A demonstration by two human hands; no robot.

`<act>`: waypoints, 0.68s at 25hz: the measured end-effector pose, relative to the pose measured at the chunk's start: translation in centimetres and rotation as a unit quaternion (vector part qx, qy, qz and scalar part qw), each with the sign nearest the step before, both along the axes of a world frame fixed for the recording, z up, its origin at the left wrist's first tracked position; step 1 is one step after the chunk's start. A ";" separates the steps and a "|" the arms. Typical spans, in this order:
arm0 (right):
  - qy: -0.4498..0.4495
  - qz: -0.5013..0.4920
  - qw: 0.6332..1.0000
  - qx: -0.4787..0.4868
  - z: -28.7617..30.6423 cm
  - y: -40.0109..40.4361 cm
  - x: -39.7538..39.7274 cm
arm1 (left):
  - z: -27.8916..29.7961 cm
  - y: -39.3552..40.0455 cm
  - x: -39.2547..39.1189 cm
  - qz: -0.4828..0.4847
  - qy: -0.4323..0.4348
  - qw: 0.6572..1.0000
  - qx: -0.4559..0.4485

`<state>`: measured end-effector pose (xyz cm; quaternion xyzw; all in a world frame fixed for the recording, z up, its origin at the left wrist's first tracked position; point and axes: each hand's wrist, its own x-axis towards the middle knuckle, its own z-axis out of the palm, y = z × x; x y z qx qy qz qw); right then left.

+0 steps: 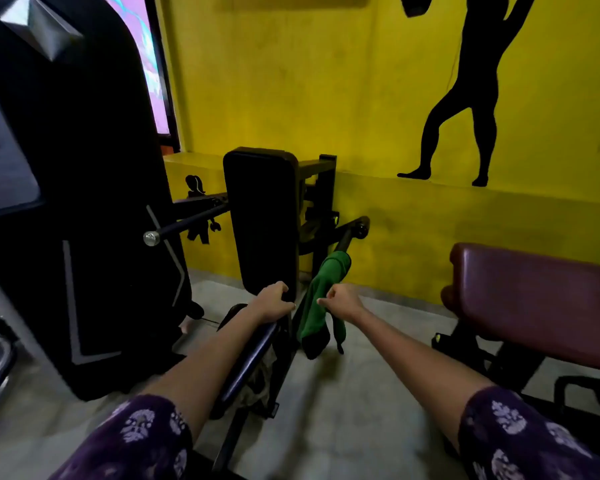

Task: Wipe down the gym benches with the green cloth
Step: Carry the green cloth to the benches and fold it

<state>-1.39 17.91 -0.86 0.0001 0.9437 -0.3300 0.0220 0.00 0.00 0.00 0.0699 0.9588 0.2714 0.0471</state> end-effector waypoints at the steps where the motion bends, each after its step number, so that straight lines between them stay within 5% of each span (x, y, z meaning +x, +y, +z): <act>1: -0.007 -0.023 1.000 0.006 -0.8 -0.6 -0.9 | -0.4 -0.3 -0.8 0.000 -0.009 1.000 -0.001; 8: -0.059 -0.218 0.955 -0.193 -3.9 -3.0 -6.8 | -2.3 -1.4 -6.7 0.002 -0.033 0.999 -0.017; 13: 0.041 -0.135 0.978 -0.155 -3.5 -1.1 -5.9 | -1.5 -0.7 -8.6 -0.003 -0.020 1.000 -0.023; 17: 0.118 -0.164 0.963 -0.179 -0.5 2.2 -3.6 | 0.1 2.9 -7.7 -0.037 -0.001 0.999 -0.020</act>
